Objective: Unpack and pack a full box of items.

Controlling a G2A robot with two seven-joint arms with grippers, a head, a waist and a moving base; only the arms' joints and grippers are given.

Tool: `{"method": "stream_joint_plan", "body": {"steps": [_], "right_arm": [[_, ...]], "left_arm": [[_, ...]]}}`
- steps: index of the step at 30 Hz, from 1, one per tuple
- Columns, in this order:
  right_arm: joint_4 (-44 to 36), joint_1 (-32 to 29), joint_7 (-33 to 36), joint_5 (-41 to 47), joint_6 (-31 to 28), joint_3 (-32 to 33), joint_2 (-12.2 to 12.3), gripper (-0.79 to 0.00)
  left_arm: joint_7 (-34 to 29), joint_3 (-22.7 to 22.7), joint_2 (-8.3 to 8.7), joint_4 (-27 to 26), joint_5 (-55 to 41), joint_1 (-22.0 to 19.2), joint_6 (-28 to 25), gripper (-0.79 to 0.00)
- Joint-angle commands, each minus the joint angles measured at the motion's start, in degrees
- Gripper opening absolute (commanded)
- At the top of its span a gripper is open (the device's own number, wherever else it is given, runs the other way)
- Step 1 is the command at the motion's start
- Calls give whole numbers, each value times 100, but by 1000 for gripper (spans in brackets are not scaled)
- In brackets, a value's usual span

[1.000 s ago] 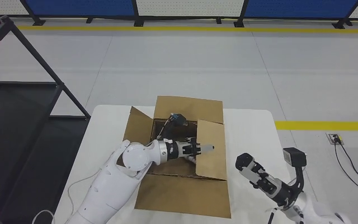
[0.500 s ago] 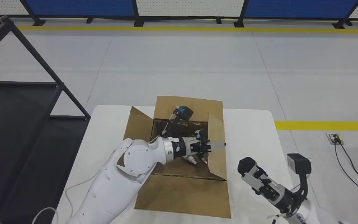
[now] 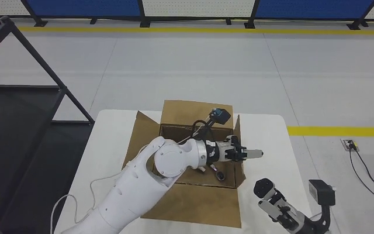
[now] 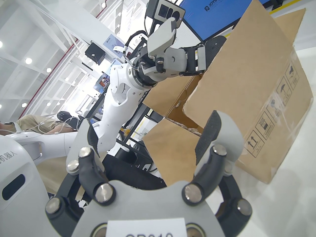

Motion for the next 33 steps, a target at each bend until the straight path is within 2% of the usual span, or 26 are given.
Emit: {"method": "stream_joint_plan", "body": {"steps": [1, 15, 24, 33], "right_arm": [[-5, -67, -88, -2, -78, 16, 3, 0], [-63, -166, -374, -21, -382, 37, 51, 0], [39, 4, -447, -356, 423, 29, 86, 0], [27, 71, -580, -576, 1048, 29, 108, 0]], "left_arm": [[20, 153, -81, 113, -27, -109, 17, 0], [143, 800, -626, 1206, -348, -620, -96, 0], [72, 843, -864, 1756, -476, -874, -289, 0], [-119, 684, -912, 1837, -414, -853, -415, 0]]}}
